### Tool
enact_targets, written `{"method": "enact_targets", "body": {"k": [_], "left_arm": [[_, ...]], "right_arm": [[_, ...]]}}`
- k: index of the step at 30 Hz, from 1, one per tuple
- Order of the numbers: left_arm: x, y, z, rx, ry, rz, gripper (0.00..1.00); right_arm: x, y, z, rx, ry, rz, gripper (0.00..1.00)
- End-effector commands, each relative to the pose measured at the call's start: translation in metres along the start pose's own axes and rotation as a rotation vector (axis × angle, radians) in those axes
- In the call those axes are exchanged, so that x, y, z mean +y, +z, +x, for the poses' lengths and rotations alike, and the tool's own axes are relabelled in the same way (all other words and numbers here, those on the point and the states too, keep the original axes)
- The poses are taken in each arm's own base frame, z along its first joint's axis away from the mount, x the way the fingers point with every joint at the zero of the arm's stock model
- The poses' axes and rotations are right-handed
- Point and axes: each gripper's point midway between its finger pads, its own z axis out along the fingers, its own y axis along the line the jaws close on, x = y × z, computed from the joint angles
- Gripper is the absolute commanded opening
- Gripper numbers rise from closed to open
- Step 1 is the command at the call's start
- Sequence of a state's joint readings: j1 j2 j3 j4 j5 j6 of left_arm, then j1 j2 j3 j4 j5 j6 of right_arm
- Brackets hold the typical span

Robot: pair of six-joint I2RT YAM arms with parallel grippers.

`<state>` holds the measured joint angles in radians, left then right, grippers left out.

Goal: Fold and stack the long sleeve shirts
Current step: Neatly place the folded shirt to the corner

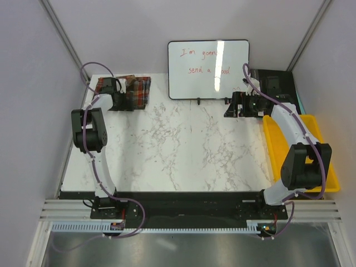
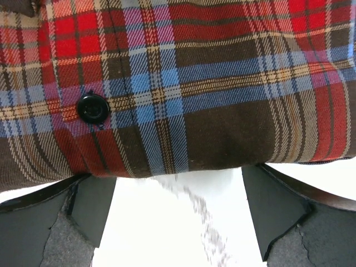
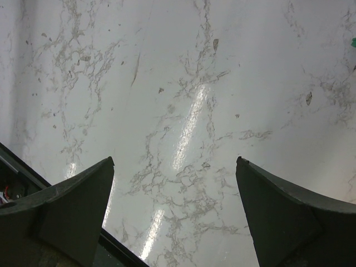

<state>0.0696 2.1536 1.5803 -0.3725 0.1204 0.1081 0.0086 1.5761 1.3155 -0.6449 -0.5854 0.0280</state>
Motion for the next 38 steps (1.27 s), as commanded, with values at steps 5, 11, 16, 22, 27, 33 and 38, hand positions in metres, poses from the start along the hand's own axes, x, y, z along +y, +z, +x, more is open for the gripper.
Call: {"method": "enact_targets", "body": {"k": [5, 11, 16, 22, 27, 33, 38], "left_arm": [[-0.008, 0.016, -0.029, -0.029, -0.034, 0.036, 0.99], [-0.036, -0.059, -0.056, -0.132, 0.014, 0.127, 0.99], [-0.056, -0.151, -0.068, -0.17, 0.02, 0.185, 0.99], [-0.068, -0.238, -0.053, -0.246, 0.096, 0.192, 0.99], [-0.081, -0.251, 0.001, -0.194, 0.099, 0.242, 0.99], [-0.086, -0.247, 0.057, -0.135, 0.074, 0.25, 0.99], [-0.094, -0.244, 0.07, -0.12, 0.085, 0.266, 0.99]], "right_arm": [[-0.006, 0.003, -0.007, -0.018, -0.002, 0.017, 0.98], [-0.002, -0.008, -0.023, -0.053, -0.046, 0.031, 0.98], [-0.002, -0.023, -0.041, -0.093, -0.072, 0.086, 0.98], [-0.004, -0.037, -0.042, -0.113, -0.131, 0.136, 0.98], [-0.017, -0.03, -0.007, -0.066, -0.061, 0.185, 0.98], [-0.03, -0.025, 0.045, 0.007, -0.052, 0.221, 0.98], [-0.03, -0.027, 0.059, -0.009, -0.06, 0.222, 0.98]]}}
